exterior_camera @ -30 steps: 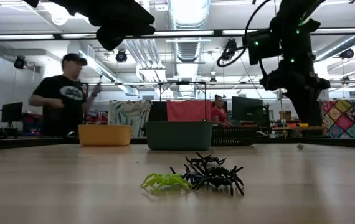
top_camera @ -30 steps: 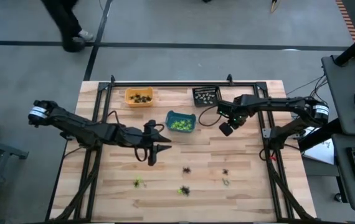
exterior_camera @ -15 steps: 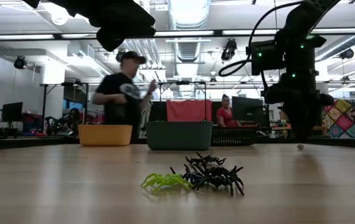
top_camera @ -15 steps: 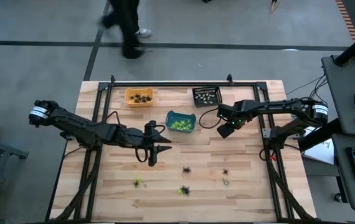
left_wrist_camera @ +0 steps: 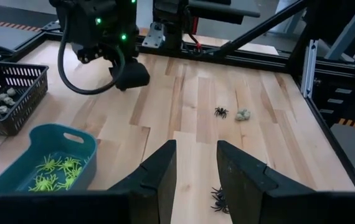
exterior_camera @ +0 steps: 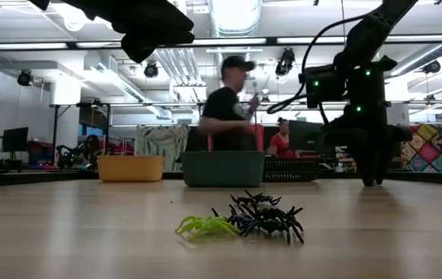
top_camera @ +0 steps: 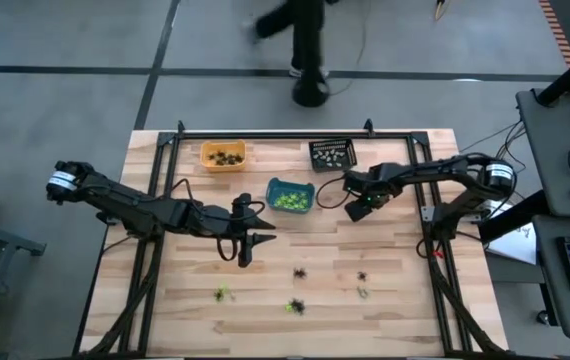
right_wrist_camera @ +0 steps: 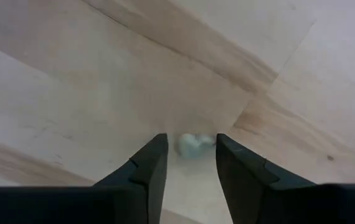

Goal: Sort Halloween decoration
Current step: Put the white skull toy into the black bin

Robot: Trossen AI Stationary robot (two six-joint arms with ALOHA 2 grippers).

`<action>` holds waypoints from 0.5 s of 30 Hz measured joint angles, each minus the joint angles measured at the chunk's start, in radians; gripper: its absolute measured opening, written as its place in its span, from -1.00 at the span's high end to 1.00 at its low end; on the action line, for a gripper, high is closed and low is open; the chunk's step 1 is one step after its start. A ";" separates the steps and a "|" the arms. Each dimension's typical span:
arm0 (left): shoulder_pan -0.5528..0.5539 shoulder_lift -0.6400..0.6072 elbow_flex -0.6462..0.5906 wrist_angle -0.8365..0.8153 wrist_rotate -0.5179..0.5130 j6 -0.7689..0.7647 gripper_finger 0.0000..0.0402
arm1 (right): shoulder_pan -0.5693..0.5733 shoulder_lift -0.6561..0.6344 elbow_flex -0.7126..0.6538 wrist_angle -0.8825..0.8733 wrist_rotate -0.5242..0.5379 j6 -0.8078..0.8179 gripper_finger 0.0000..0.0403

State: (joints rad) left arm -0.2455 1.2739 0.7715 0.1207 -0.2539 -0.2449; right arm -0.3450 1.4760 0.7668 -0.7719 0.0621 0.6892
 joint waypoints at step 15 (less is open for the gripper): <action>0.000 0.000 0.000 -0.003 0.000 0.000 0.51 | 0.001 0.078 0.000 0.031 0.017 -0.014 0.76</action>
State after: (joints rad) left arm -0.2455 1.2739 0.7715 0.1179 -0.2539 -0.2447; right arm -0.3444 1.5538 0.7672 -0.7411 0.0792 0.6748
